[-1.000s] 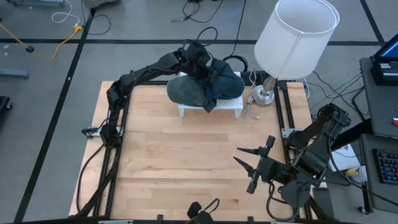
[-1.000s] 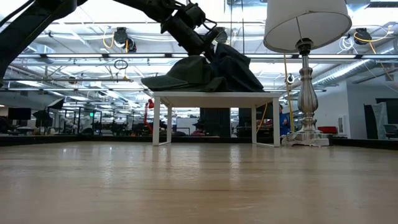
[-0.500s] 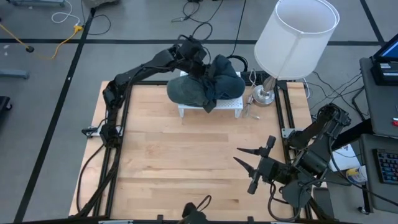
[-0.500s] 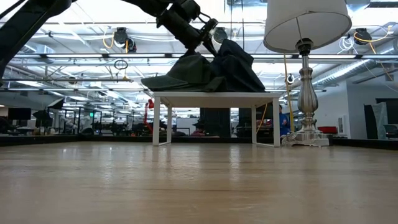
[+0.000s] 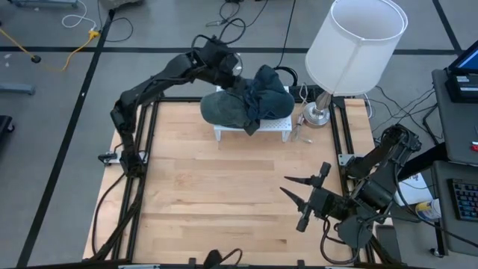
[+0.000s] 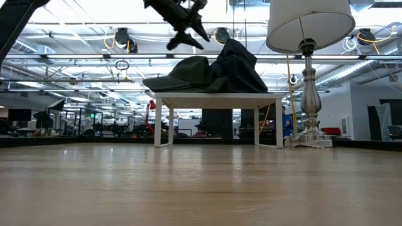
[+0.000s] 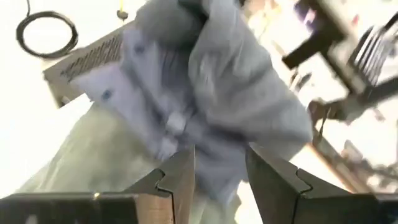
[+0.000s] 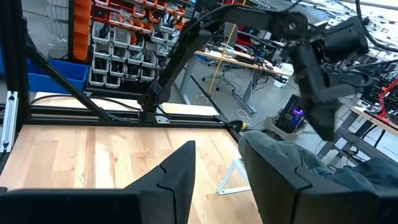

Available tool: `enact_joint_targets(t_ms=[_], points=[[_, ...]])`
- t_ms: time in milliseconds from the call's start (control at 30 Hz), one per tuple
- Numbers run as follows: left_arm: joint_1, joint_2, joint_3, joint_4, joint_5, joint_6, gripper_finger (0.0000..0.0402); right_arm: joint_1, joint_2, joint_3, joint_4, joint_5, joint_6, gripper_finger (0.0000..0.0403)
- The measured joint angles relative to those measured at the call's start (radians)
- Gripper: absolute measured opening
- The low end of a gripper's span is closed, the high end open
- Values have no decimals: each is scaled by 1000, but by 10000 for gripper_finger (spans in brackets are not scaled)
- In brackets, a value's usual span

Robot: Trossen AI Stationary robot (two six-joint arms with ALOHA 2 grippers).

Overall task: Pick & Place hat
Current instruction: Return to Home Position

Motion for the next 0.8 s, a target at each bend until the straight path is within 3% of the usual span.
enact_joint_targets(t_ms=[133, 300, 433, 600, 800], points=[[-4, -58, 0, -210, 40, 152, 147, -12, 0, 0, -6, -2, 7, 130], [-57, -154, -1, -340, 44, 375, 147, -23, 0, 0, -13, -3, 7, 130], [-118, -266, -69, -298, 45, 447, 147, -27, -1, -7, -34, -5, 31, 130], [-184, -463, -262, -156, 46, 443, 147, -39, -4, -89, -31, -12, 123, 130], [-289, -728, -579, 64, 44, 423, 147, -72, -7, -244, 130, -175, 122, 130]])
